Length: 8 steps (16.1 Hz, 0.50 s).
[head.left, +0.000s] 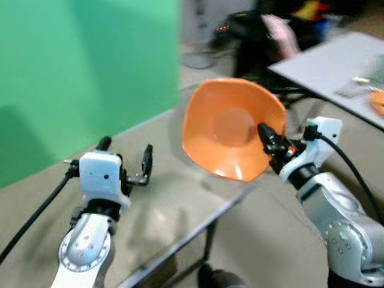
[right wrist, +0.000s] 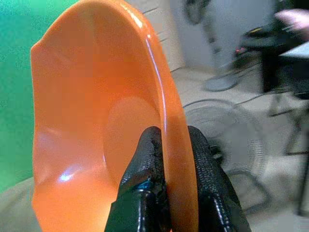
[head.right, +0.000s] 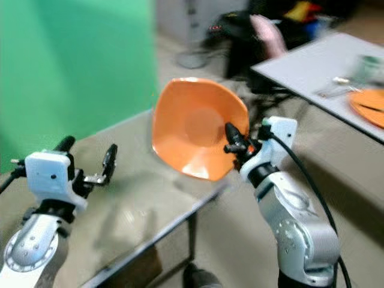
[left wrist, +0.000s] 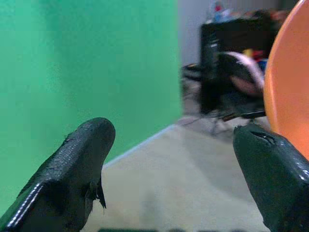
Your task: Setting the table
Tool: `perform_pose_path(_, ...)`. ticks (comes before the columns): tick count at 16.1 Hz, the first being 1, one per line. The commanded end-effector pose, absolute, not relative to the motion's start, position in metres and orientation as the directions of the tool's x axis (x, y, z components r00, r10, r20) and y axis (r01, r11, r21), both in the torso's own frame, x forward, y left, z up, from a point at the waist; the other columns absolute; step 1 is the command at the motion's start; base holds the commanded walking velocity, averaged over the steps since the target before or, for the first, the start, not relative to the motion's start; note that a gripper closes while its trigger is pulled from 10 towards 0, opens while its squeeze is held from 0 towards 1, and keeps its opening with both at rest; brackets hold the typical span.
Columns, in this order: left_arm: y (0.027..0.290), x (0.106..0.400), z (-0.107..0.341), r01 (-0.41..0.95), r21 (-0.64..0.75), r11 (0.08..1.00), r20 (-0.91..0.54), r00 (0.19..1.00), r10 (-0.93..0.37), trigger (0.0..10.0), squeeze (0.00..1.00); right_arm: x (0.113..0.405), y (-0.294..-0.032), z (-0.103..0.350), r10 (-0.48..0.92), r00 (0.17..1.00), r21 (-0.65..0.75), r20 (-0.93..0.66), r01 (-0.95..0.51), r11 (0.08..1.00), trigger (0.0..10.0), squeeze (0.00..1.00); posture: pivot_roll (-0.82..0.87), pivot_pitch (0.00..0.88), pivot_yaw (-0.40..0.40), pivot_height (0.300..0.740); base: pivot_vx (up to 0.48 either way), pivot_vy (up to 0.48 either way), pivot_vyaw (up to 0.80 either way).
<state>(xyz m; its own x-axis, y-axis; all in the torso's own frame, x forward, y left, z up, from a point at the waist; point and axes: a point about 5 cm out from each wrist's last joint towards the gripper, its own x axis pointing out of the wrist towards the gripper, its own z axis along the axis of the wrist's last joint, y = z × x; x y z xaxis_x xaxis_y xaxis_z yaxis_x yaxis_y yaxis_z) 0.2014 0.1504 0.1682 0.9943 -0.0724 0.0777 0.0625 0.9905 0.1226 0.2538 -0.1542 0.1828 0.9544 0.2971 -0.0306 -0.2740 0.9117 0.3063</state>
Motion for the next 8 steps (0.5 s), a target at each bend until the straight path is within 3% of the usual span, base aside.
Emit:
perform_pose_path(1, 0.1557, 0.2028, 0.1656, 0.035, 0.14, 0.99, 0.066, 0.997, -0.045, 10.0, 0.0, 0.2541, -0.1526, 0.1923, 0.295, 0.955, 0.294, 0.026, -0.289, 0.911, 10.0, 0.0, -0.02, 0.0, 0.017, 0.74, 0.0, 0.0, -0.77)
perform_pose_path(5, 0.1566, 0.2059, 0.1684, 0.017, 0.147, 0.989, 0.083, 0.996, -0.03, 10.0, 0.0, 0.2552, -0.1524, 0.1917, 0.288, 0.957, 0.284, 0.022, -0.282, 0.916, 10.0, 0.0, -0.02, 0.0, 0.02, 0.74, 0.0, 0.0, -0.77)
perform_pose_path(8, 0.1561, 0.2078, 0.1696, 0.014, 0.144, 0.99, 0.09, 0.996, -0.028, 10.0, 0.0, 0.2564, -0.154, 0.1911, 0.273, 0.962, 0.272, 0.018, -0.267, 0.924, 10.0, 0.0, -0.02, 0.0, 0.021, 0.74, 0.0, -0.346, -0.76)
